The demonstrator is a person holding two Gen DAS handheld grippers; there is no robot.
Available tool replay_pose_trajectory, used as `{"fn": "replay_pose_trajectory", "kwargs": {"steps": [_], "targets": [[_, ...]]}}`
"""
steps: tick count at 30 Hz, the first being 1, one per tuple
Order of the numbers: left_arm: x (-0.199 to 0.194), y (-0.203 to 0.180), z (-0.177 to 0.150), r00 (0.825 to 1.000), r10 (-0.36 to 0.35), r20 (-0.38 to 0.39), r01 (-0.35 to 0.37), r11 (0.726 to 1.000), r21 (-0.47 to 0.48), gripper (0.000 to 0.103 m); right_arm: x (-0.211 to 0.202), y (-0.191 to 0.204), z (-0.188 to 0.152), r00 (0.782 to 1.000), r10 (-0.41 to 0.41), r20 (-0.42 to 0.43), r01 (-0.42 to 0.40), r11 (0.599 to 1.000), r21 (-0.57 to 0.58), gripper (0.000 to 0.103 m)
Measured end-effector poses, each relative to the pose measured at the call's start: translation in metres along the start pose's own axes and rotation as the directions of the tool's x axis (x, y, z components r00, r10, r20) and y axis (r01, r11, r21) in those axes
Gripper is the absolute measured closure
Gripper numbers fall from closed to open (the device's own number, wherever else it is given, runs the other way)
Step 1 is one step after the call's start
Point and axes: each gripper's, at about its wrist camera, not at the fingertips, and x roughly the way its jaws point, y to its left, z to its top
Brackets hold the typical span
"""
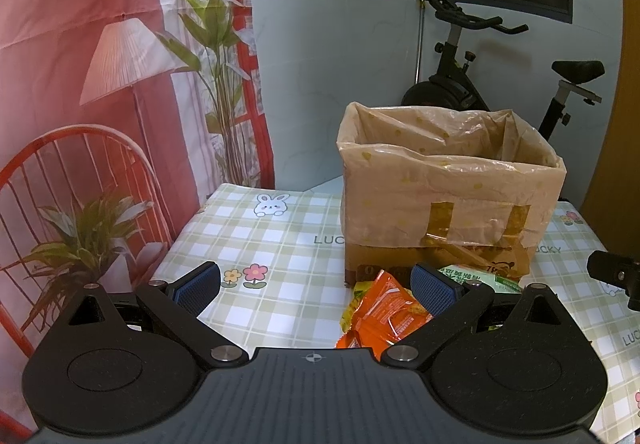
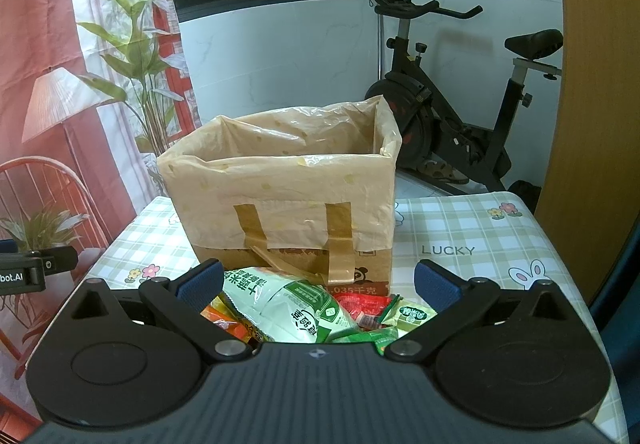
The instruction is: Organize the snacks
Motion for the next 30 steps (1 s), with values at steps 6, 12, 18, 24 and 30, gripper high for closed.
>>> {"fn": "replay_pose_trajectory", "kwargs": {"steps": [6, 12, 18, 24, 30], "targets": [[0.001, 0.000, 0.000, 1.000, 0.000, -0.004, 0.000, 1.000, -0.001, 0.001, 0.000, 0.000, 0.000, 1.000, 0.000, -0.001, 0.000, 1.000, -0.001, 0.000], [0.003, 0.001, 0.000, 1.000, -0.005, -0.014, 0.005, 1.000, -0.010, 0.001, 0.001, -0.001, -0.001, 1.000, 0.000, -0.003, 0.000, 1.000, 0.003, 0.000], [0.009, 0.003, 0.000, 0.999, -0.002, -0.033, 0.002, 1.000, -0.019, 0.001, 0.004, -0.001, -0.004, 1.000, 0.004, -0.005, -0.004, 1.000, 0.014, 0.000], [0.018, 0.015, 0.000, 0.999, 0.019, -0.034, -0.020, 0.999, -0.036, 0.001, 0.005, -0.002, -0.005, 1.000, 0.007, -0.003, -0.007, 1.000, 0.027, 0.000], [0.035, 0.024, -0.003, 0.999, 0.024, -0.048, -0.026, 0.999, -0.048, 0.001, 0.008, -0.002, -0.010, 1.000, -0.003, 0.019, 0.003, 1.000, -0.004, 0.000]]}}
